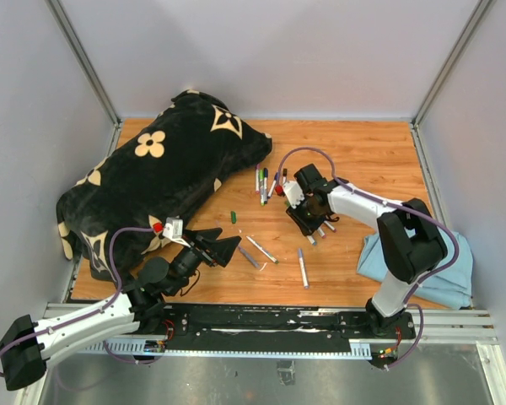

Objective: Open the pen caps
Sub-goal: Pick up the pen from the center of the board.

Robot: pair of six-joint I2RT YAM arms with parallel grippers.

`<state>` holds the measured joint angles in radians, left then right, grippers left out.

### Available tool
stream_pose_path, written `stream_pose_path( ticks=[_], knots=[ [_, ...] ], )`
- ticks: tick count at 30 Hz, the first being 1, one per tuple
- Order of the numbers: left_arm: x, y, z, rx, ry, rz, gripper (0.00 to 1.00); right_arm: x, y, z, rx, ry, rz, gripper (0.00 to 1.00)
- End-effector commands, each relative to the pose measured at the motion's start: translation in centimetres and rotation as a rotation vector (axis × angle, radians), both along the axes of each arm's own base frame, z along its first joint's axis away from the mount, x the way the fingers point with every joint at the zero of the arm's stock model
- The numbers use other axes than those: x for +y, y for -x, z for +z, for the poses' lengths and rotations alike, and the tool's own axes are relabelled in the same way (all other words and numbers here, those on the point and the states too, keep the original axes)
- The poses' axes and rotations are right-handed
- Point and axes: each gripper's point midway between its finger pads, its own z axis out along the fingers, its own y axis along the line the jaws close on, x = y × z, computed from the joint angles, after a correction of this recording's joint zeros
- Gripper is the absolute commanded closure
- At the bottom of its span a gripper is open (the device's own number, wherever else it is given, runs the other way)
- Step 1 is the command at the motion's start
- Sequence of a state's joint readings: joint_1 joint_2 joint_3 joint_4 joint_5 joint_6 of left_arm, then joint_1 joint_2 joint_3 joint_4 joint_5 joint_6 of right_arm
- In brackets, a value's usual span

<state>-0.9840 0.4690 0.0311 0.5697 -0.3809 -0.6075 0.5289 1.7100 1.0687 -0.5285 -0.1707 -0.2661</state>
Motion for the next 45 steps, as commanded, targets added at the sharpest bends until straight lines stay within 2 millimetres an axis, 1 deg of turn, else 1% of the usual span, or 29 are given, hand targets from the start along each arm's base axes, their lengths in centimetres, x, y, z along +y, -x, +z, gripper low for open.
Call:
stream_pose_path(
  ticks=[1, 4, 9, 13, 16, 20, 23, 25, 28, 29, 31, 32, 35, 37, 43, 45],
  knots=[
    [0.2, 0.0, -0.4, 0.003, 0.006, 0.008, 0.01, 0.2, 0.2, -0.3, 0.019, 0.027, 0.021, 0.70],
    [0.1, 0.1, -0.4, 0.004, 0.008, 0.004, 0.01, 0.4, 0.5, -0.6, 0.029, 0.036, 0.033, 0.72],
    [0.1, 0.2, -0.5, 0.007, 0.013, -0.001, 0.01, 0.6, 0.7, -1.1, 0.023, 0.076, 0.067, 0.71],
    [0.1, 0.2, -0.6, 0.014, 0.024, -0.003, 0.01, 0.3, 0.9, -1.7, 0.024, 0.114, 0.083, 0.72],
    [0.0, 0.3, -0.6, 0.014, 0.034, -0.009, 0.01, 0.4, 1.0, -1.7, 0.033, 0.113, 0.088, 0.77],
    [-0.3, 0.3, -0.7, 0.018, 0.039, -0.022, 0.01, 0.7, 1.2, -1.6, 0.044, 0.099, 0.095, 0.88],
    [-0.6, 0.4, -0.8, 0.021, 0.042, -0.032, 0.01, 1.0, 1.3, -1.3, 0.047, 0.079, 0.107, 0.91],
    [-0.8, 0.5, -0.9, 0.024, 0.043, -0.041, 0.01, 1.3, 1.4, -1.1, 0.046, 0.064, 0.120, 0.91],
    [-1.0, 0.5, -0.9, 0.025, 0.045, -0.050, 0.01, 1.3, 1.4, -1.2, 0.047, 0.066, 0.126, 0.87],
    [-1.0, 0.5, -0.9, 0.025, 0.047, -0.051, 0.01, 1.2, 1.4, -1.3, 0.049, 0.070, 0.128, 0.85],
    [-1.1, 0.6, -0.8, 0.024, 0.049, -0.055, 0.01, 1.1, 1.4, -1.5, 0.054, 0.076, 0.125, 0.78],
    [-1.1, 0.6, -0.9, 0.025, 0.049, -0.056, 0.01, 1.1, 1.3, -1.6, 0.054, 0.079, 0.124, 0.77],
    [-1.1, 0.5, -0.9, 0.027, 0.049, -0.053, 0.01, 1.0, 1.4, -1.7, 0.058, 0.085, 0.124, 0.76],
    [-1.1, 0.5, -1.0, 0.028, 0.049, -0.052, 0.01, 0.9, 1.4, -1.8, 0.061, 0.090, 0.125, 0.78],
    [-1.4, 0.5, -1.0, 0.029, 0.051, -0.063, 0.01, 1.1, 1.5, -1.5, 0.066, 0.078, 0.126, 0.97],
    [-1.5, 0.6, -1.0, 0.031, 0.054, -0.068, 0.01, 1.3, 1.5, -1.3, 0.062, 0.069, 0.128, 0.99]
  ],
)
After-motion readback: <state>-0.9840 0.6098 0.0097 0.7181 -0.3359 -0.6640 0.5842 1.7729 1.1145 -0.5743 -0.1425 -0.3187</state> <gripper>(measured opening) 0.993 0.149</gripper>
